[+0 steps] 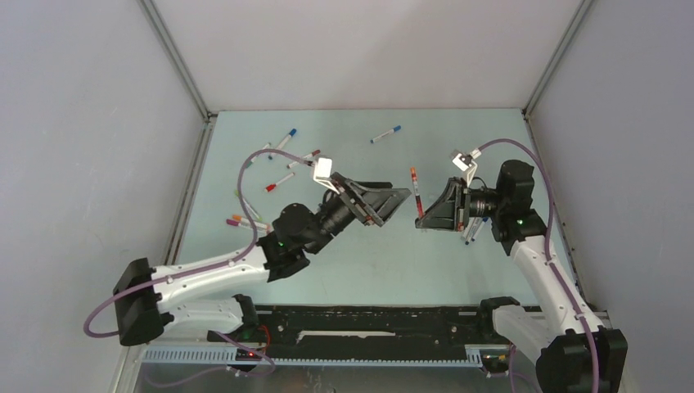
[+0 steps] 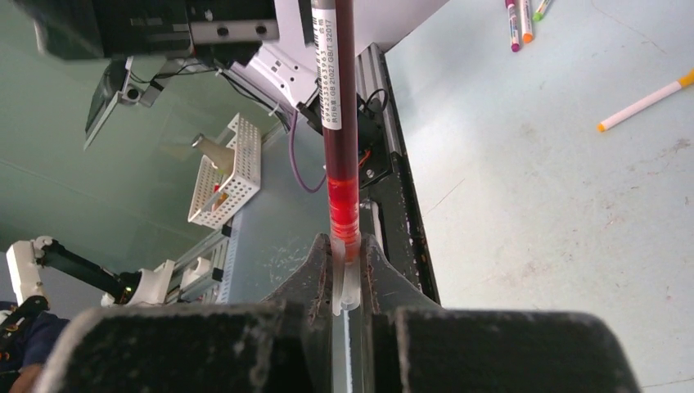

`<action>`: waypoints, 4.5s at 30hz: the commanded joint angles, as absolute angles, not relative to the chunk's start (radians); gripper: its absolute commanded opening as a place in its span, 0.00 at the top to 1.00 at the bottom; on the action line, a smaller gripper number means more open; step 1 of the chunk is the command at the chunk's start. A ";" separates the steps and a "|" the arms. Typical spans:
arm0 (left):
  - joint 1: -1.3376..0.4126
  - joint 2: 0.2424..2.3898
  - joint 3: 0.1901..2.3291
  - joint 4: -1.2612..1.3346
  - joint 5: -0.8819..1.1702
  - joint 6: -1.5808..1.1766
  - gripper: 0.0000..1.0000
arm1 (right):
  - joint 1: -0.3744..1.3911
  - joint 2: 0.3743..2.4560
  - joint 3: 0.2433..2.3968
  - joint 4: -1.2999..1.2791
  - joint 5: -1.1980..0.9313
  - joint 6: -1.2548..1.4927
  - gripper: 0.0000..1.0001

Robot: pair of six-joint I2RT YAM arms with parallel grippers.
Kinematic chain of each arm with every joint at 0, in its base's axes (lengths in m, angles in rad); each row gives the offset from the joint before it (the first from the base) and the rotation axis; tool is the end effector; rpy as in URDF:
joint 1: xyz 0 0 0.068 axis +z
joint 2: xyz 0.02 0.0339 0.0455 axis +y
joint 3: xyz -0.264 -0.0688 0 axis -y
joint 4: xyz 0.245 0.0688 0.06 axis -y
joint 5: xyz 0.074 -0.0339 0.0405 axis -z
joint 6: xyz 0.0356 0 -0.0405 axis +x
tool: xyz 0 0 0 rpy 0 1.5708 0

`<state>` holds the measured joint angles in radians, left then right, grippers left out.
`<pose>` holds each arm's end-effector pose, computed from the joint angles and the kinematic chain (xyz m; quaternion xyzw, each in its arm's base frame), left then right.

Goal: Open the pen caps
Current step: Open the pen cap from the pen, then place the pen cap at the center of the board.

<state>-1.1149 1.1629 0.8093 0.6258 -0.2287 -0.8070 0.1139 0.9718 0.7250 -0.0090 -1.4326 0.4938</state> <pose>0.1264 -0.2394 0.3565 0.0023 0.6075 -0.6091 0.5098 0.1944 0.0577 0.3099 -0.2813 0.6620 0.6338 0.2843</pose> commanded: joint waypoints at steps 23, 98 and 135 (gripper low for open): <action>-1.095 1.326 0.847 0.811 -0.060 -0.792 0.19 | 0.111 0.957 0.707 0.038 -1.495 0.471 1.00; -0.794 1.212 1.030 0.806 -0.269 -0.582 1.00 | 0.102 0.978 0.660 0.068 -1.426 0.446 1.00; -0.632 1.933 1.484 -0.438 -0.119 -0.611 1.00 | 0.207 2.001 1.450 -0.440 -0.267 0.088 0.89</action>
